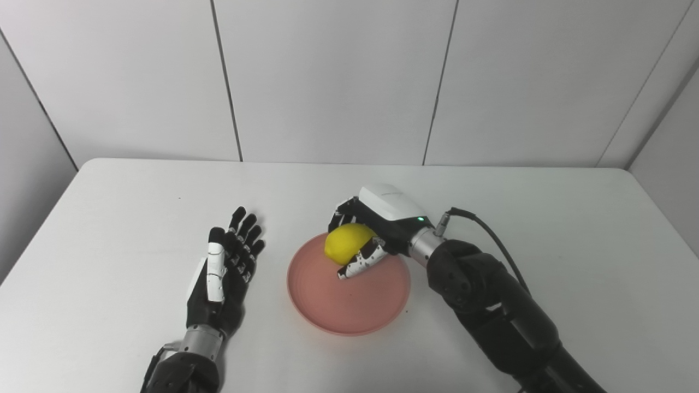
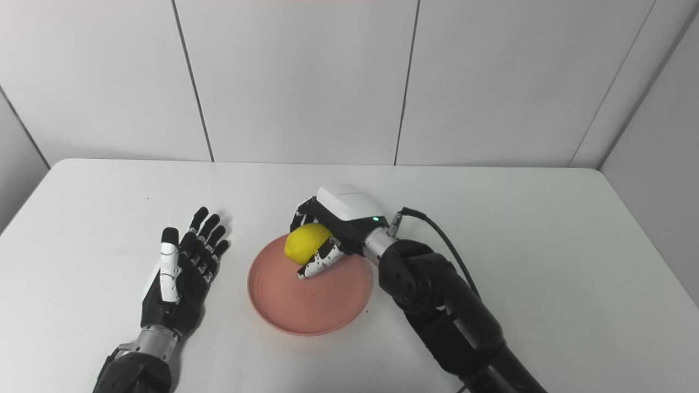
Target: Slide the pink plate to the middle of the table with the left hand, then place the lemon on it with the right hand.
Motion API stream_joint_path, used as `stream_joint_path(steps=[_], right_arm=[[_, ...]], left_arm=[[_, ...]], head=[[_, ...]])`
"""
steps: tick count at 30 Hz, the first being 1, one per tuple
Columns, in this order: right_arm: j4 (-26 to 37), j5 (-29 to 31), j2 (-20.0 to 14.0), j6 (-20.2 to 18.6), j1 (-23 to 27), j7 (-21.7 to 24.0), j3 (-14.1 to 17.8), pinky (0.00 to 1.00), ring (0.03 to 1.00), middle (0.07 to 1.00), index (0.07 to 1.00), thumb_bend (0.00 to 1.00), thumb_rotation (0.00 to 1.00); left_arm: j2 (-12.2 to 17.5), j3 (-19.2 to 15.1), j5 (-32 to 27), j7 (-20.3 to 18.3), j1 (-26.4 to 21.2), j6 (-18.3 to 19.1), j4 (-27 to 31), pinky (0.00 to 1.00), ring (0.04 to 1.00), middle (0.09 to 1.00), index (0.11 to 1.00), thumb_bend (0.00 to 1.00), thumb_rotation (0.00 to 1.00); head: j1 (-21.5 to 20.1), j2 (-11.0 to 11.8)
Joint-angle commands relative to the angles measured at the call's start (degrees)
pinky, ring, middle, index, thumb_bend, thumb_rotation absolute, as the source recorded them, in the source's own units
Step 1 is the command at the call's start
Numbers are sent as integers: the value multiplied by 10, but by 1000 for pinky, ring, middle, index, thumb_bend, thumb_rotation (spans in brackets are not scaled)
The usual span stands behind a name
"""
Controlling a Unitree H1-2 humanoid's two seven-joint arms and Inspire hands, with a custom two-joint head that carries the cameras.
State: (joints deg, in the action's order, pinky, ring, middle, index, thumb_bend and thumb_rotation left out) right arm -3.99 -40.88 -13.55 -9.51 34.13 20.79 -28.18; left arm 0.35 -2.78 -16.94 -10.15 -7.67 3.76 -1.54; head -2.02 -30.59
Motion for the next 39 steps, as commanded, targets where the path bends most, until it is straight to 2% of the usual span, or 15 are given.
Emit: stream_joint_path(steps=[1, 9, 20, 26, 38, 39], right_arm=[[-11, -7, 8, 41, 27, -32, 0, 351, 432, 519, 491, 508, 138], [-62, -14, 29, 69, 23, -57, -13, 340, 420, 510, 492, 508, 134], [-95, -21, 33, 90, 13, -91, -19, 311, 395, 494, 491, 508, 131], [-104, -27, 32, 91, 3, -106, -23, 312, 400, 496, 491, 508, 132], [-100, -44, 30, 76, -10, -123, -28, 247, 341, 452, 490, 518, 147], [-98, -48, 30, 74, -10, -122, -30, 267, 362, 469, 490, 519, 149]], left_arm=[[-6, 4, 7, 10, 1, 12, 6, 1000, 998, 1000, 1000, 734, 994], [-10, 6, 8, 14, 0, 14, 11, 1000, 998, 1000, 1000, 728, 1000], [-9, 7, 11, 17, 0, 18, 17, 1000, 996, 1000, 1000, 733, 1000], [-11, 5, 9, 19, 0, 21, 20, 1000, 994, 1000, 1000, 736, 988], [-8, 5, 6, 18, 1, 28, 26, 1000, 998, 1000, 1000, 739, 987], [-8, 5, 6, 18, 1, 28, 26, 1000, 998, 1000, 1000, 740, 987]], head=[[2, -1], [11, -3], [11, -9], [11, -14], [10, -17], [10, -17]])
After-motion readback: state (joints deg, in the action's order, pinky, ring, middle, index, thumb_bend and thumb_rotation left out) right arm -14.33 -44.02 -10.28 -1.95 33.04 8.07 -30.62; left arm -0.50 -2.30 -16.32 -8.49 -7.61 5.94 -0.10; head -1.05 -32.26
